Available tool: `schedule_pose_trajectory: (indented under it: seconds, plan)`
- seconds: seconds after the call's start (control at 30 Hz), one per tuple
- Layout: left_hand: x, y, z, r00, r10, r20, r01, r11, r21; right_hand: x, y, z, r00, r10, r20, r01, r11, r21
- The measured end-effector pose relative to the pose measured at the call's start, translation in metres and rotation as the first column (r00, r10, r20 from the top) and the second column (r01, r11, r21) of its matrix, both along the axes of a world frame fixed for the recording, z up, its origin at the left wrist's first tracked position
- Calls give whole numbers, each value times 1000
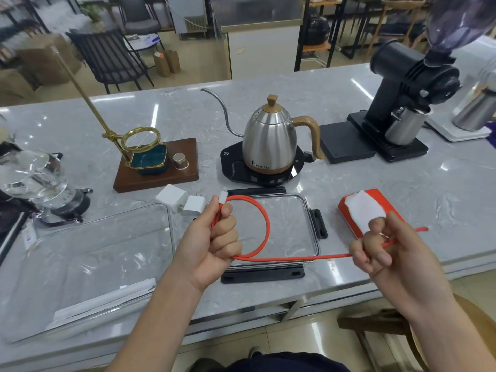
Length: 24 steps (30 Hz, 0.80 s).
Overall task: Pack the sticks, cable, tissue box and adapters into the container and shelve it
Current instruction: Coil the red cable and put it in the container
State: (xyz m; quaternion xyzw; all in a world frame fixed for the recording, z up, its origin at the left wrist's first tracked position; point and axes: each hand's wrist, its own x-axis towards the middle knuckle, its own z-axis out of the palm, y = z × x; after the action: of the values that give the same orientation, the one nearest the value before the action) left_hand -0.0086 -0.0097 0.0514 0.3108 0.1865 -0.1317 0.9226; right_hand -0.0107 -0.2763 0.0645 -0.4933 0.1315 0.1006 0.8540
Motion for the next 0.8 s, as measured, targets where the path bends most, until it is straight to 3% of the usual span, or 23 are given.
schedule_pose_trajectory:
  seconds: [0.27,0.43,0.6,0.7,0.8]
  plan:
    - [0,3,-3,999,-35,-6,35,999,27,6,-4,1,999,-23,30,27,989,-145]
    - [-1,4,-3,998,-60,-18,61,997,55,11,-3,-2,996,-13,89,42,942,-332]
    - [-2,4,-1,987,-155,-48,160,977,139,25,-11,-3,988,29,151,39,903,-427]
    - [-3,1,1,972,-230,-54,236,950,204,38,-12,-2,984,81,156,30,798,-601]
    - [-3,-2,2,954,-293,-64,300,927,225,52,-10,-4,959,149,240,126,535,-835]
